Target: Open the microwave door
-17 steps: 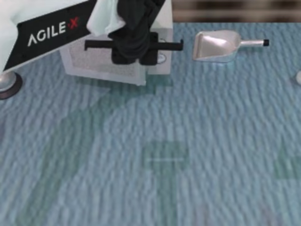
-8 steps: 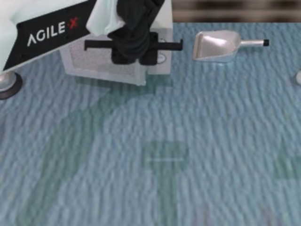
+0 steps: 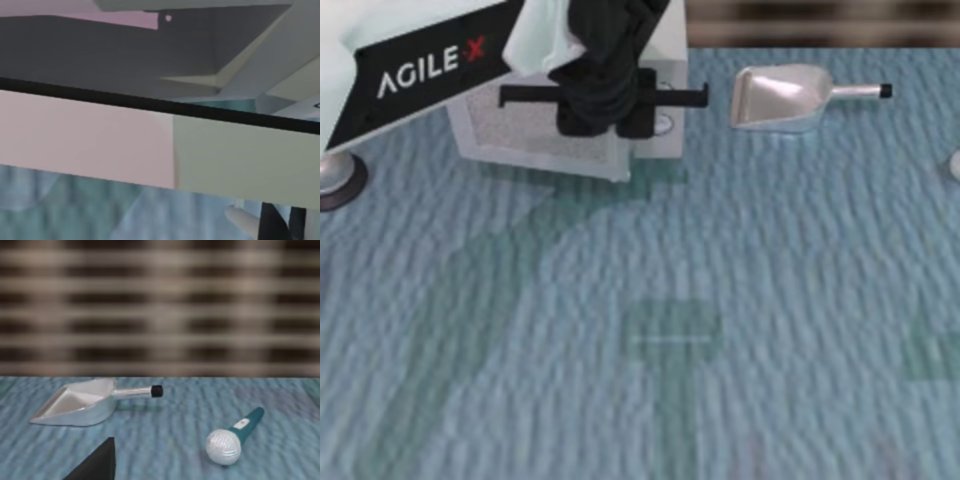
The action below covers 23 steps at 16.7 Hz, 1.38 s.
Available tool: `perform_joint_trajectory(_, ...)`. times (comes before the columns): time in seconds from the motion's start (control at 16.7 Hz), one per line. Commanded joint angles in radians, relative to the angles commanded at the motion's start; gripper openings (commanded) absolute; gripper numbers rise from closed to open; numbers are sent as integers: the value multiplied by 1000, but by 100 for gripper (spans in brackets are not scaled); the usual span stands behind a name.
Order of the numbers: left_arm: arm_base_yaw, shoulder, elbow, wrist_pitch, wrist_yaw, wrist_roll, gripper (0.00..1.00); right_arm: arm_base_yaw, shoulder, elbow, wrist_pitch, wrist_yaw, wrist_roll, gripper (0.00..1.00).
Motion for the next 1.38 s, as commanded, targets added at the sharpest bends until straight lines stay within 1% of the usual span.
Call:
perform_joint_trajectory(0.3, -5, -7, -12, 9, 9, 6, 0, 0, 0, 0, 0, 0, 0, 100)
perform_joint_trajectory(0.72, 13, -90, -137, 67, 53, 104, 0, 0, 0, 0, 0, 0, 0, 100)
perform_joint_trajectory(1.38, 13, -92, -138, 69, 54, 106, 0, 0, 0, 0, 0, 0, 0, 100)
